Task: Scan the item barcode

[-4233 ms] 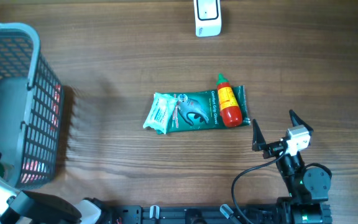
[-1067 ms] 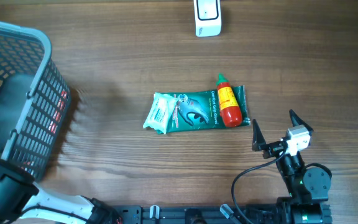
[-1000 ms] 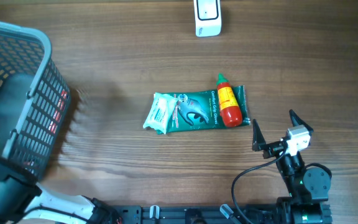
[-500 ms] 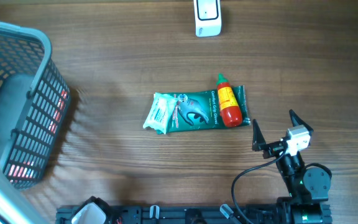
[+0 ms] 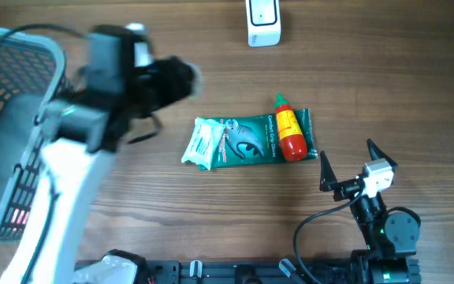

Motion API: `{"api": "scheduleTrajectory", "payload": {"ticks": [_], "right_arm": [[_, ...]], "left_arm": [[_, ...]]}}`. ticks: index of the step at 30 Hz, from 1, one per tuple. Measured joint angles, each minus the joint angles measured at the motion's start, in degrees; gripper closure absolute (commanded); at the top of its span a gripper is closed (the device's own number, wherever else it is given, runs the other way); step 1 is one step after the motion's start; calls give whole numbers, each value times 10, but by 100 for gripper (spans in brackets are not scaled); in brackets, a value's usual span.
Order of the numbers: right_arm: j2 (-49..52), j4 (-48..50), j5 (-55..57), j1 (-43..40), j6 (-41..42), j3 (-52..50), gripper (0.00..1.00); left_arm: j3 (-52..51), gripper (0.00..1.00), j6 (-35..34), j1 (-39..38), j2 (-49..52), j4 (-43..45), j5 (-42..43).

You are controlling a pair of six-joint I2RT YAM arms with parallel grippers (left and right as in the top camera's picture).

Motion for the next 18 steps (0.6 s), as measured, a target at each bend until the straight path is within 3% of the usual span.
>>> {"api": "scheduleTrajectory", "payload": {"ticks": [6, 12, 16, 18], "right_arm": [[0, 0, 0, 0, 0, 0, 0], [0, 0, 0, 0, 0, 0, 0], [0, 0, 0, 0, 0, 0, 0], [0, 0, 0, 0, 0, 0, 0]], "left_arm": [[-1, 33, 2, -162, 181, -10, -24], [1, 32, 6, -244, 301, 77, -55], [1, 32, 8, -254, 375, 103, -90], [7, 24, 9, -256, 398, 104, -110]]}}
